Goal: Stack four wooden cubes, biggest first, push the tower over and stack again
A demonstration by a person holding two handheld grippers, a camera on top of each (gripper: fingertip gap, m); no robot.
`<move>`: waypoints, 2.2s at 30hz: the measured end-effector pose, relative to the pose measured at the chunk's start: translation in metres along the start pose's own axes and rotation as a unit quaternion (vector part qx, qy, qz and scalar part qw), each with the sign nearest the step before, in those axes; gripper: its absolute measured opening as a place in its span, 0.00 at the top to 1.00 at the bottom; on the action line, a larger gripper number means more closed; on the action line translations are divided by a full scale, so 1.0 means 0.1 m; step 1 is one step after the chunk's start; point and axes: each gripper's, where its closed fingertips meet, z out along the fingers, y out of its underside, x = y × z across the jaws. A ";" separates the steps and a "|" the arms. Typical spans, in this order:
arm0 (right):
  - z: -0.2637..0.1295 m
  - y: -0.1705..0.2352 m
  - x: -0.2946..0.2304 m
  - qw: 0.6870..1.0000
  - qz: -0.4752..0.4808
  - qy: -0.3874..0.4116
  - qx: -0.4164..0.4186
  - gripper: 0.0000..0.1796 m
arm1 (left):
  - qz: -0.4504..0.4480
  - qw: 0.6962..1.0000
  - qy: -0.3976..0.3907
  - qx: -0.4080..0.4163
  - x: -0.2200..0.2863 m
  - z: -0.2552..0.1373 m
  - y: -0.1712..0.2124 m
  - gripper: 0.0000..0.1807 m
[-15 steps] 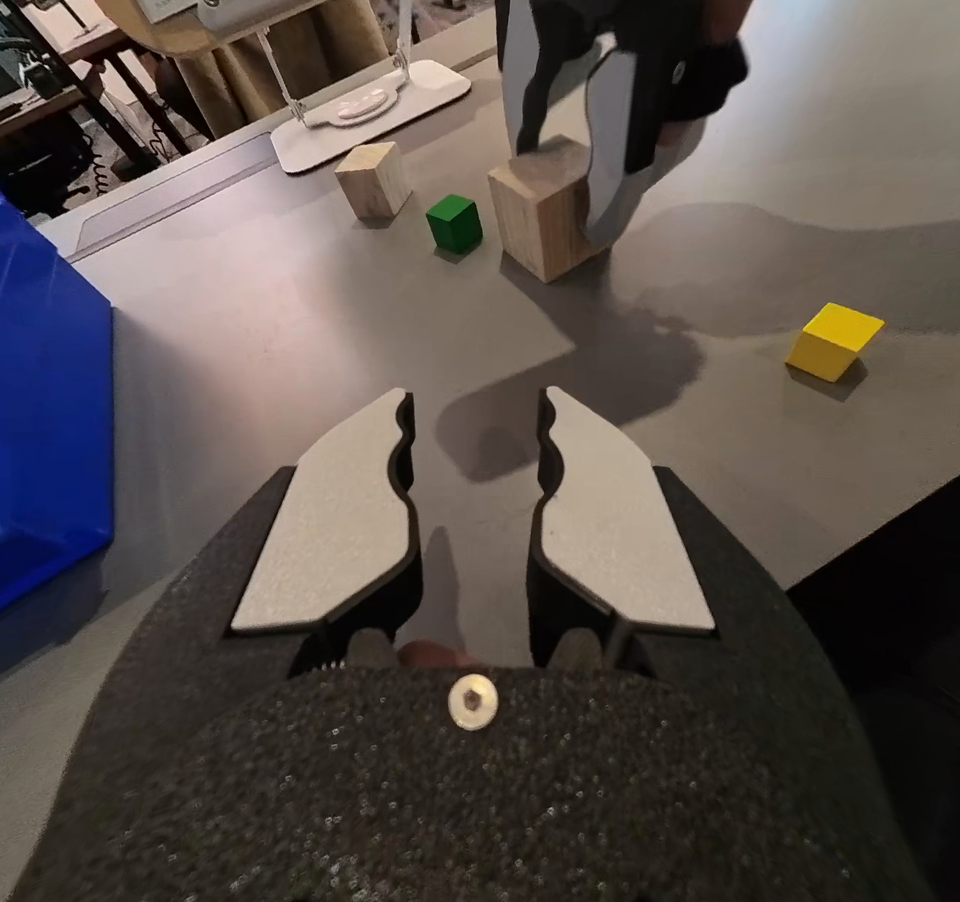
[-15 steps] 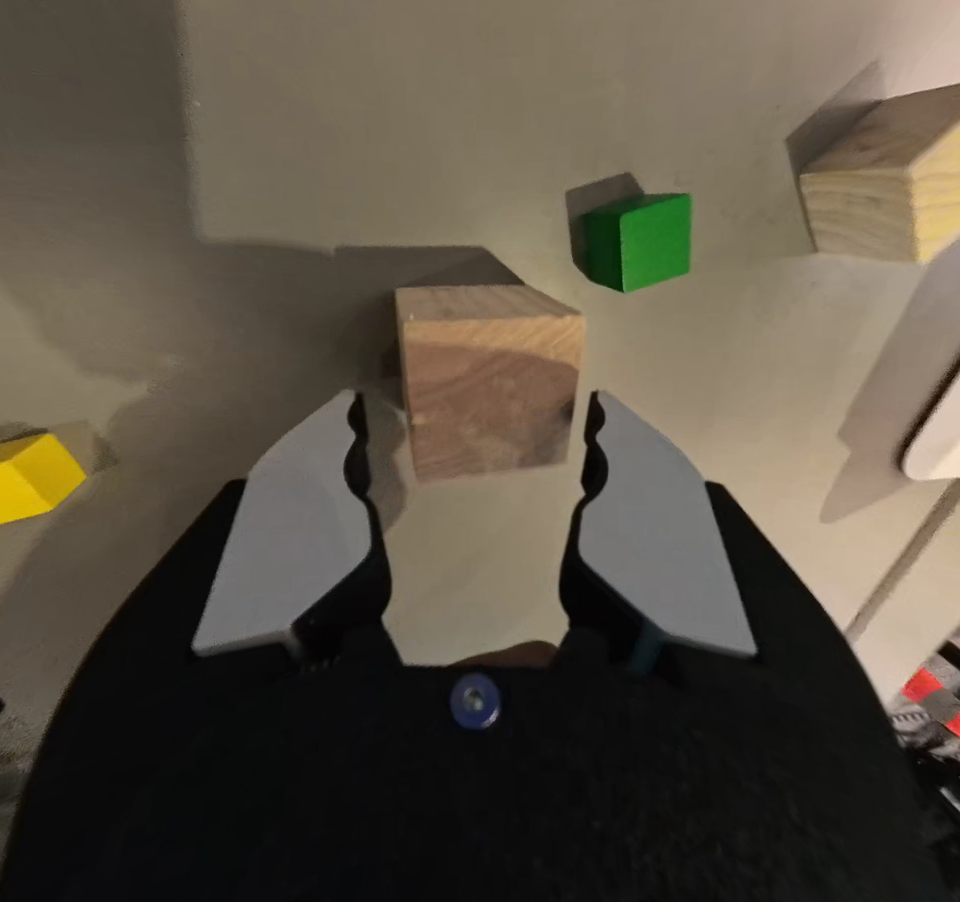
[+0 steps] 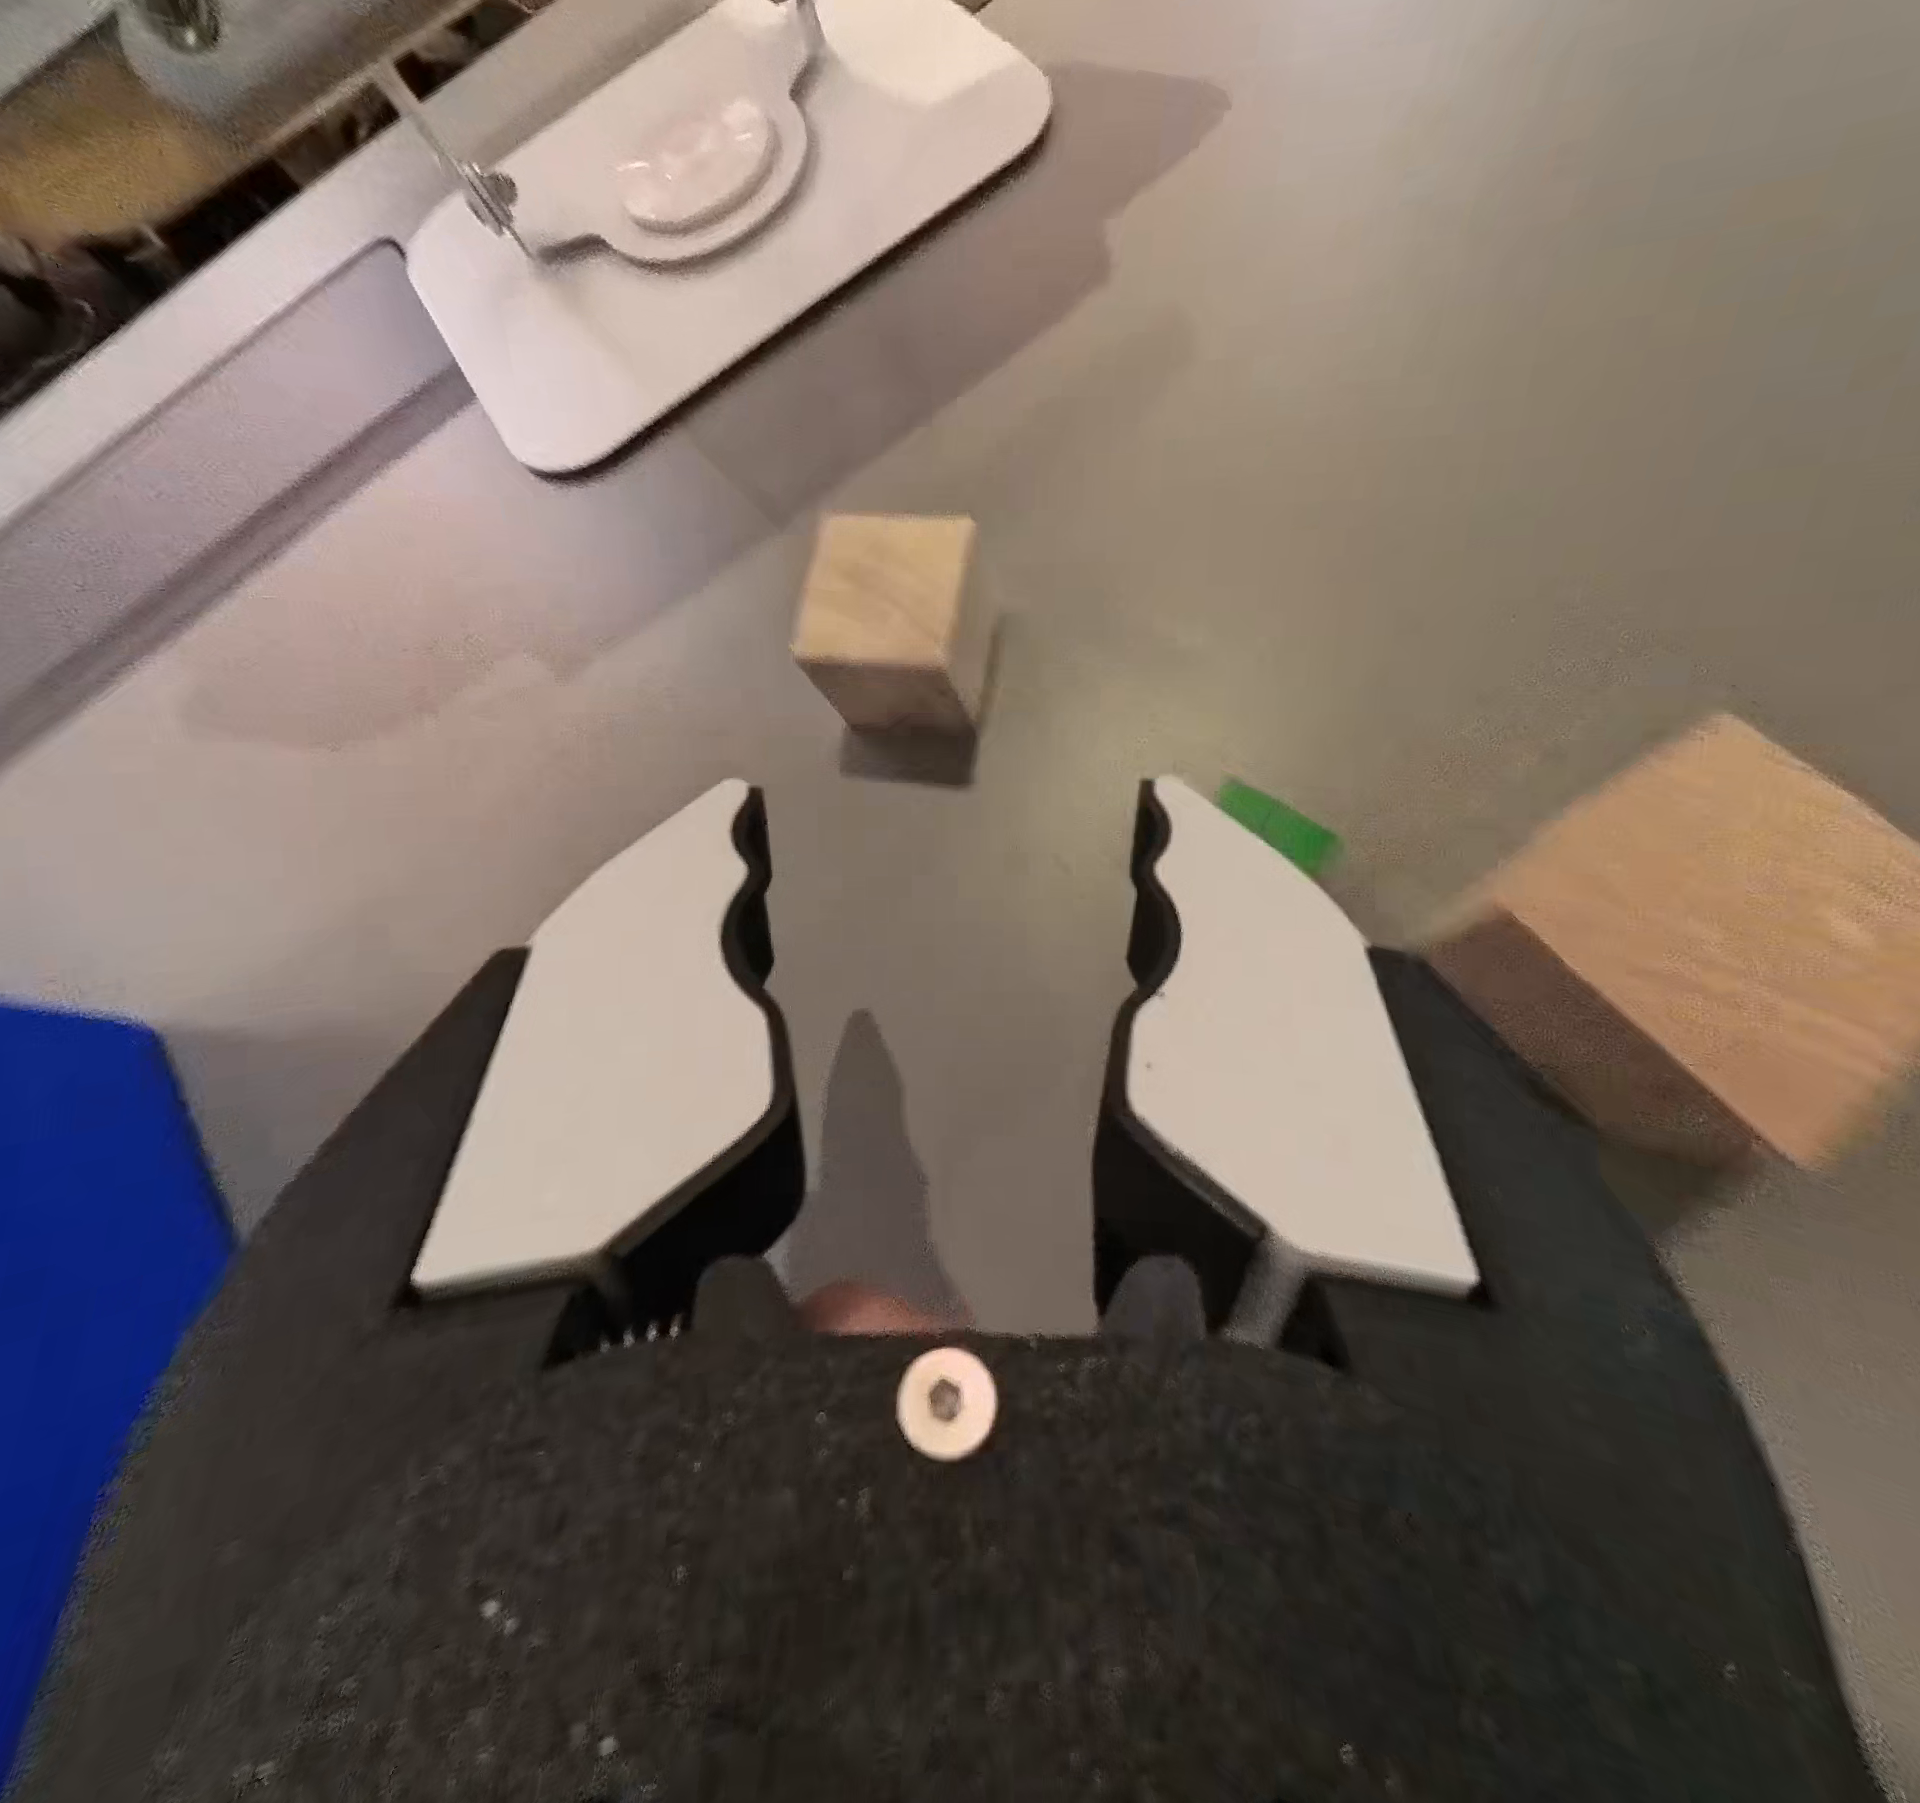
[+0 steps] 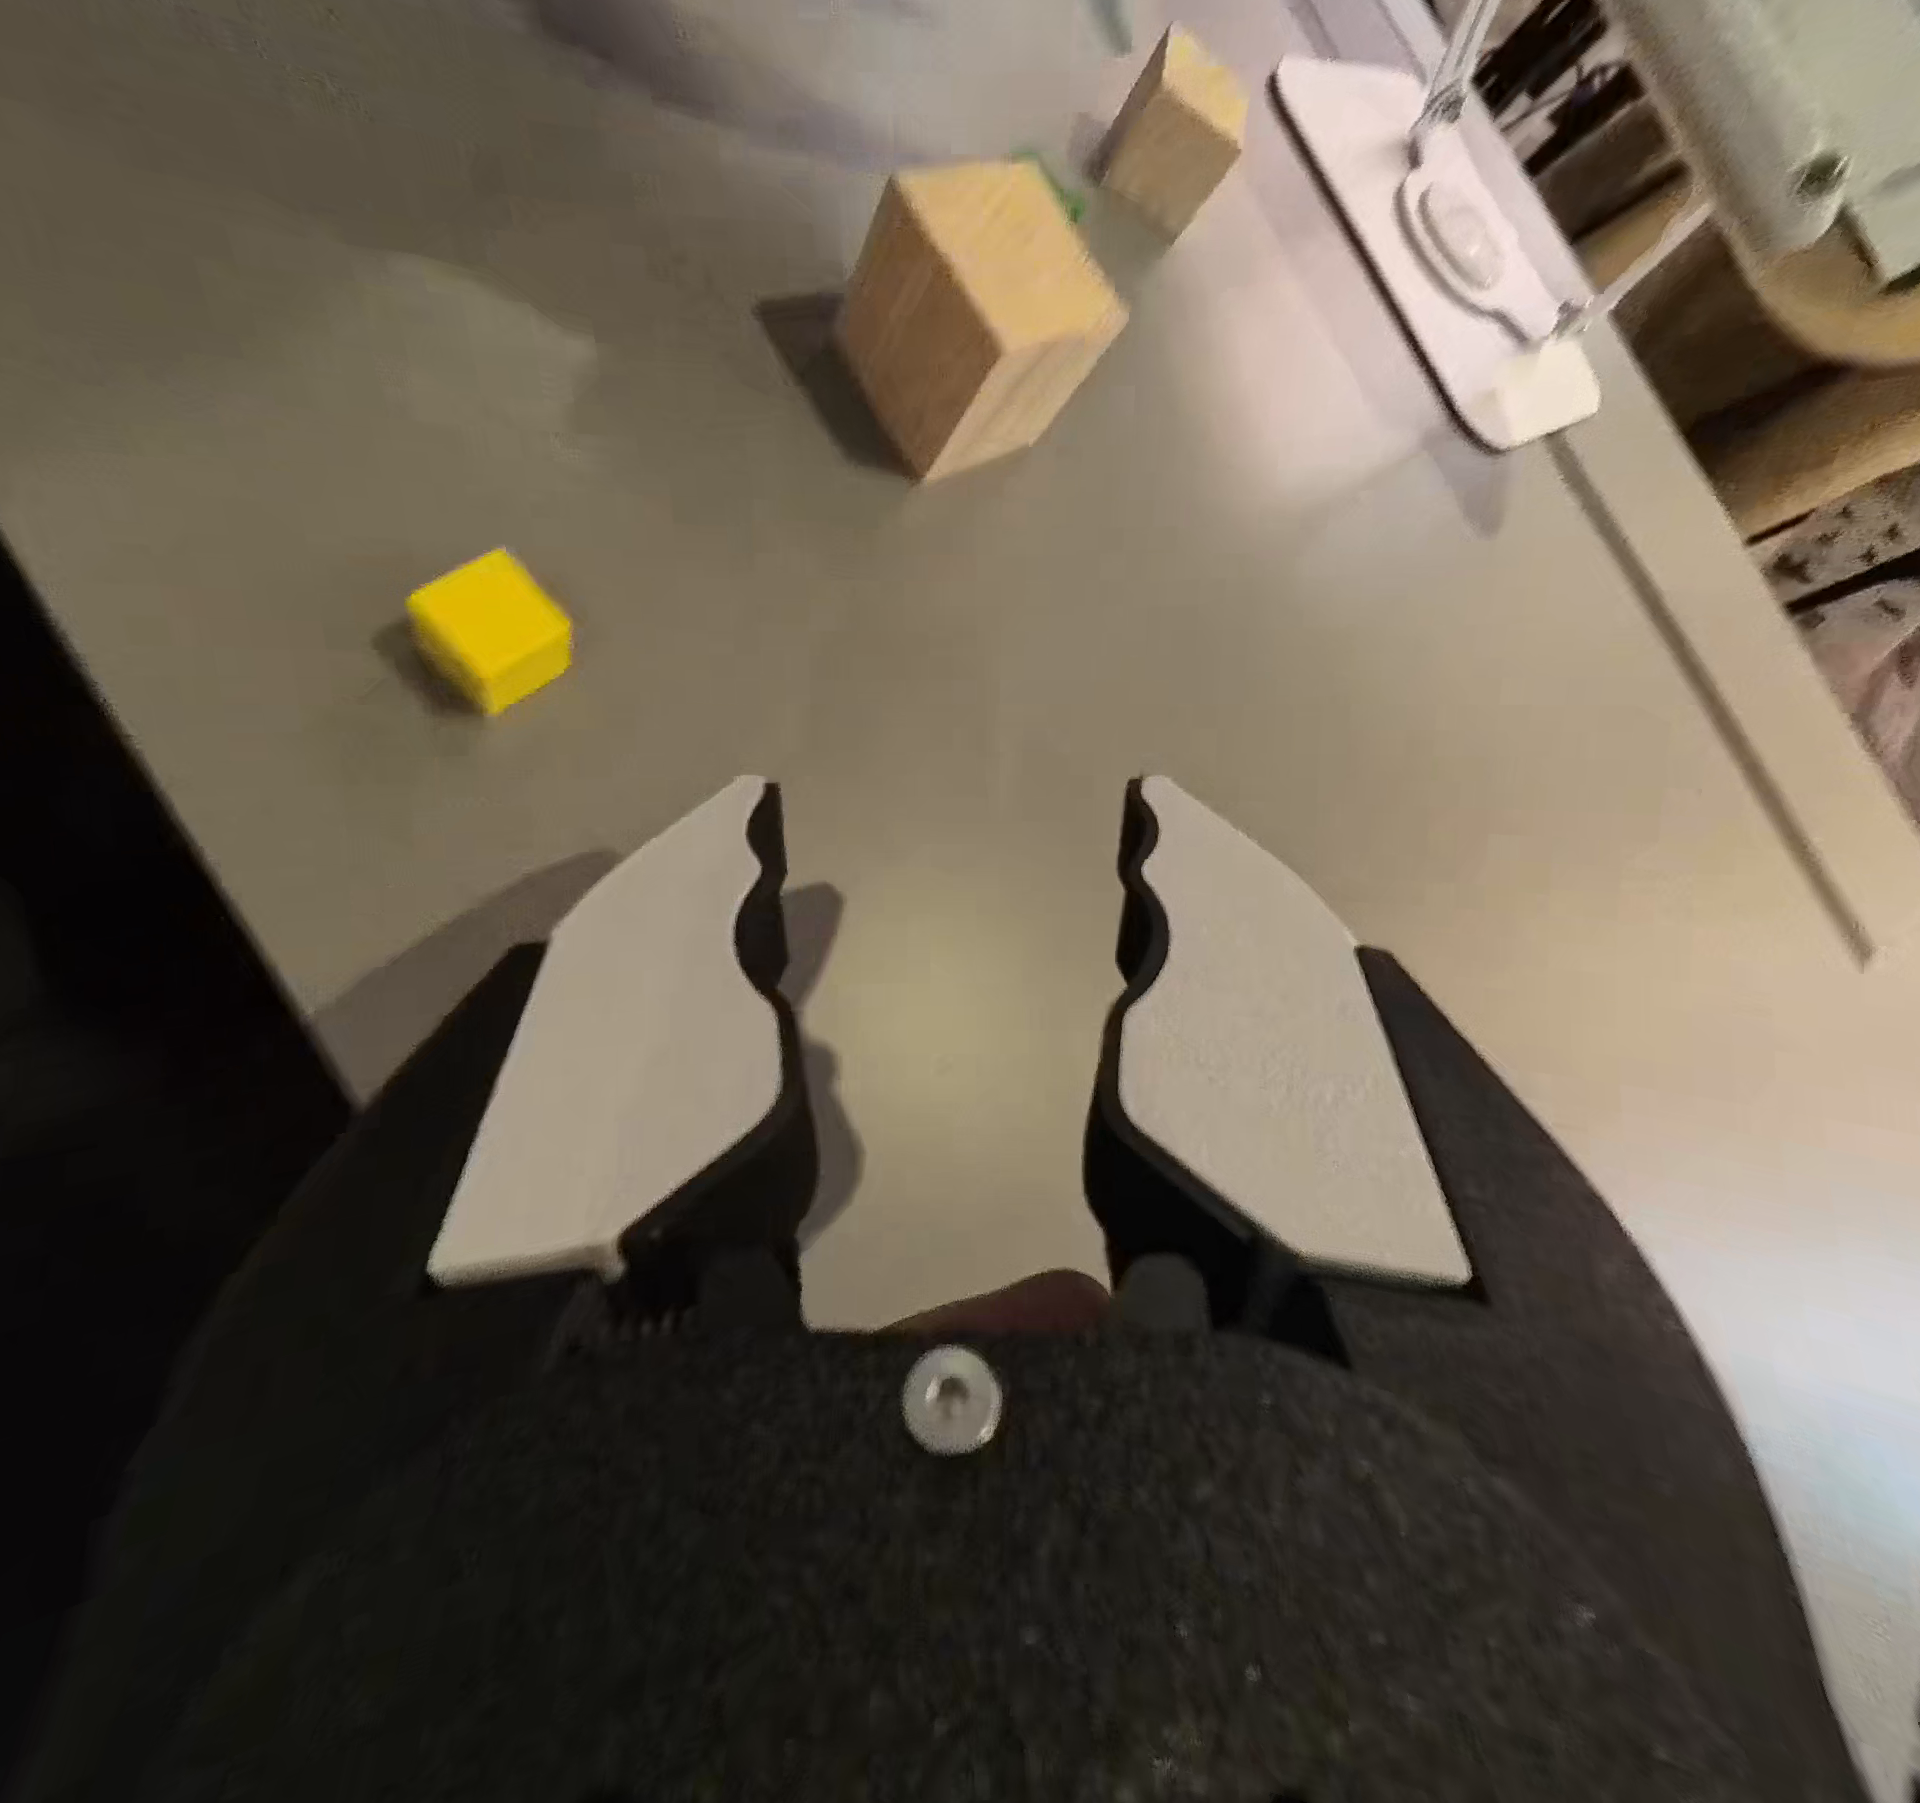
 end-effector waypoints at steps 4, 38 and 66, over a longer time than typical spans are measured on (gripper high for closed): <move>-0.06 0.24 -0.17 1.000 0.015 0.003 -0.016 0.66 | 0.032 0.998 0.006 -0.050 -0.19 0.50 -0.12 0.58; -0.07 0.32 -0.21 0.999 0.052 -0.009 -0.001 0.69 | 0.301 0.909 0.286 -0.035 1.25 -0.37 -0.05 0.74; -0.03 0.36 -0.30 0.999 0.024 -0.016 -0.022 0.71 | 0.199 0.958 0.204 -0.031 0.55 0.11 0.18 0.84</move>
